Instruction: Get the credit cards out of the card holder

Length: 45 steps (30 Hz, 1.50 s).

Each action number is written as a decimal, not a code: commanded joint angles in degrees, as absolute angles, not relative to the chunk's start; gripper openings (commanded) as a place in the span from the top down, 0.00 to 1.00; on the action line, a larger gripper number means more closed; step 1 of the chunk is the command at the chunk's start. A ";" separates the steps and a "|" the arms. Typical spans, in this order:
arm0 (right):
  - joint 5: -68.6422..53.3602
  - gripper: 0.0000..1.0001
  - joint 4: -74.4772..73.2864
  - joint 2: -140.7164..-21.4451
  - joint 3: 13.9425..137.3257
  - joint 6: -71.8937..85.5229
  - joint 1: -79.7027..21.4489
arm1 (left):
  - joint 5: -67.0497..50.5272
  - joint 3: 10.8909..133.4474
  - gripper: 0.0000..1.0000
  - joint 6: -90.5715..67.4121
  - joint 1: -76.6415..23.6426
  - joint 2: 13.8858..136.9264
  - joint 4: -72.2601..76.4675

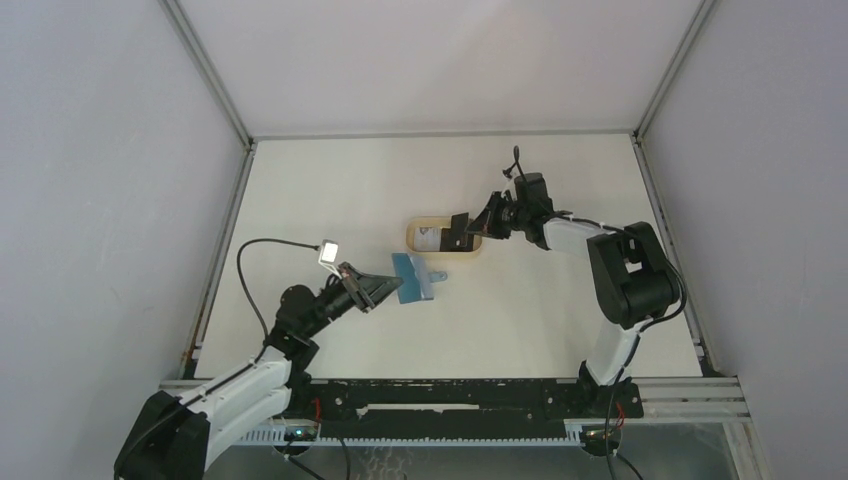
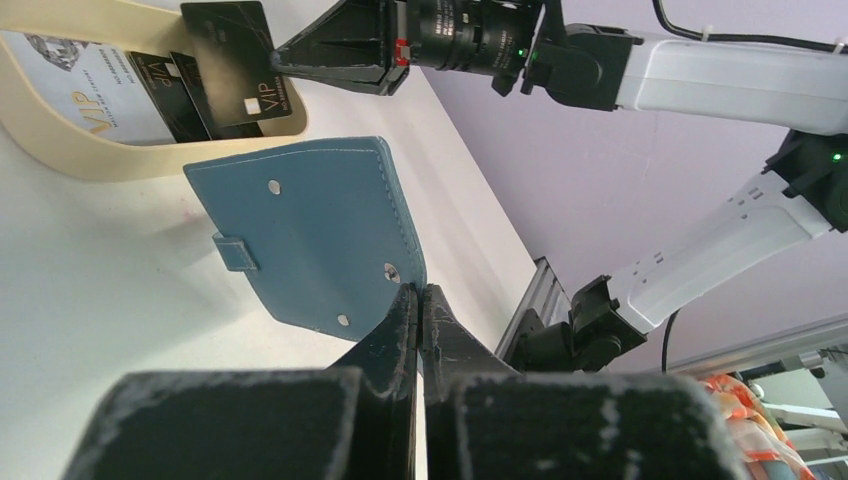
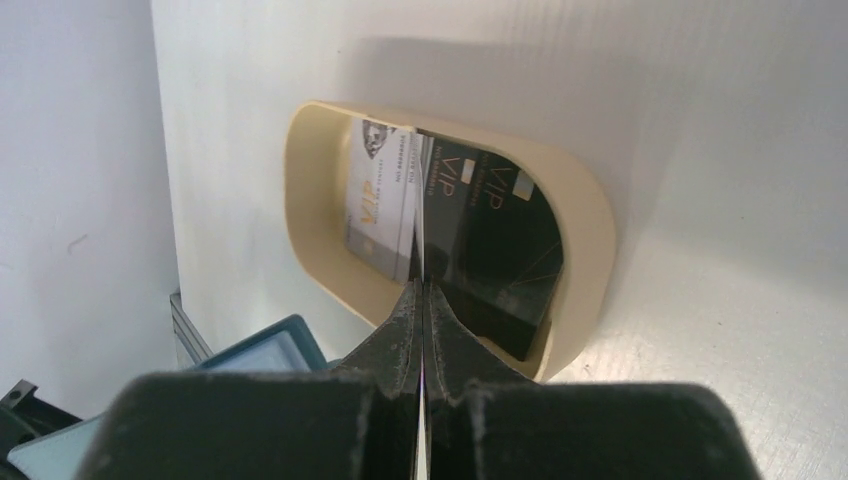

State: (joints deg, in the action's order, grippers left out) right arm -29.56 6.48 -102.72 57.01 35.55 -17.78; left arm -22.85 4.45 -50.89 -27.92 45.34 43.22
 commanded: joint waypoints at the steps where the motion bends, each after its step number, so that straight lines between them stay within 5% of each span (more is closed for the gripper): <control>1: -28.91 1.00 6.39 -104.34 60.35 36.27 -17.90 | -25.08 3.42 1.00 -51.55 -27.68 46.51 49.56; 28: -26.96 1.00 -2.55 -99.94 60.99 32.39 -18.23 | -29.72 5.09 1.00 -56.43 -27.69 61.52 65.02; 35: -25.19 0.53 -3.66 -96.05 61.14 31.40 -17.93 | -29.88 3.80 1.00 -57.15 -27.67 64.21 67.21; 45: -12.43 0.33 -11.29 -83.02 59.80 24.76 -25.41 | -23.41 3.56 1.00 -50.34 -27.74 65.71 52.85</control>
